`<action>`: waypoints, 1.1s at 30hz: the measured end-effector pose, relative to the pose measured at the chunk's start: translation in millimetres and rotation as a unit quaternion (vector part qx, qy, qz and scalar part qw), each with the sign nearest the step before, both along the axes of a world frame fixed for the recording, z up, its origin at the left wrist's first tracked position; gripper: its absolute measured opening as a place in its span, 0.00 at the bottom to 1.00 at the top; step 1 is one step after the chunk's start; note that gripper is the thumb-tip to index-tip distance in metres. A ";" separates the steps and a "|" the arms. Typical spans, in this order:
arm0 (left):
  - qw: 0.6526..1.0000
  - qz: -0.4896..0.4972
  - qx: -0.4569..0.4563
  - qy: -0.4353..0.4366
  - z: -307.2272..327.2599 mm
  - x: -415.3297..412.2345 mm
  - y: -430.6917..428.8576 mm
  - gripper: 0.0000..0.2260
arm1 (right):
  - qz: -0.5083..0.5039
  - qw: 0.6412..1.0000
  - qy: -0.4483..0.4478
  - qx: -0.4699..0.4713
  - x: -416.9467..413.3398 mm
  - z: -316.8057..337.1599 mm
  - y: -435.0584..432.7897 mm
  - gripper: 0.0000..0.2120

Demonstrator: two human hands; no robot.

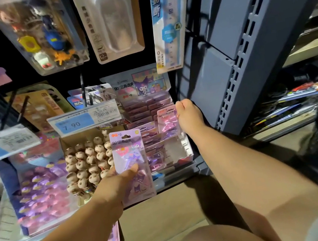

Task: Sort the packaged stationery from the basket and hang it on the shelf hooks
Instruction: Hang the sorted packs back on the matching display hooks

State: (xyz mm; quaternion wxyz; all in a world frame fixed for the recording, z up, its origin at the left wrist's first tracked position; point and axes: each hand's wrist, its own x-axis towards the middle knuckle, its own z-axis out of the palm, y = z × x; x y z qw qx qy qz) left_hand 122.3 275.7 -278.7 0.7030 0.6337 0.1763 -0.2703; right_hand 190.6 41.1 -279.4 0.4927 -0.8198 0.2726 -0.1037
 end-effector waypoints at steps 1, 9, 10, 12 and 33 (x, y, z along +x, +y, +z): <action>1.000 0.010 0.005 -0.005 -2.5 1.7 -0.1 0.10 | -0.003 1.000 0.002 -0.003 0.1 1.0 0.5 0.12; 1.000 0.006 -0.008 0.001 -3.9 0.9 -7.2 0.08 | -0.017 1.000 0.001 0.022 1.1 6.1 -1.2 0.12; 1.000 0.005 -0.008 0.001 -4.8 1.2 -7.4 0.09 | -0.017 1.000 0.002 0.022 1.6 6.3 -1.6 0.13; 1.000 0.004 -0.007 -0.002 -6.1 1.3 -8.0 0.10 | -0.013 1.000 0.000 0.023 1.6 4.8 -2.3 0.14; 1.000 0.003 0.006 0.019 -7.2 3.7 -5.0 0.15 | -0.013 0.998 -0.031 0.051 0.2 -0.2 -2.0 0.12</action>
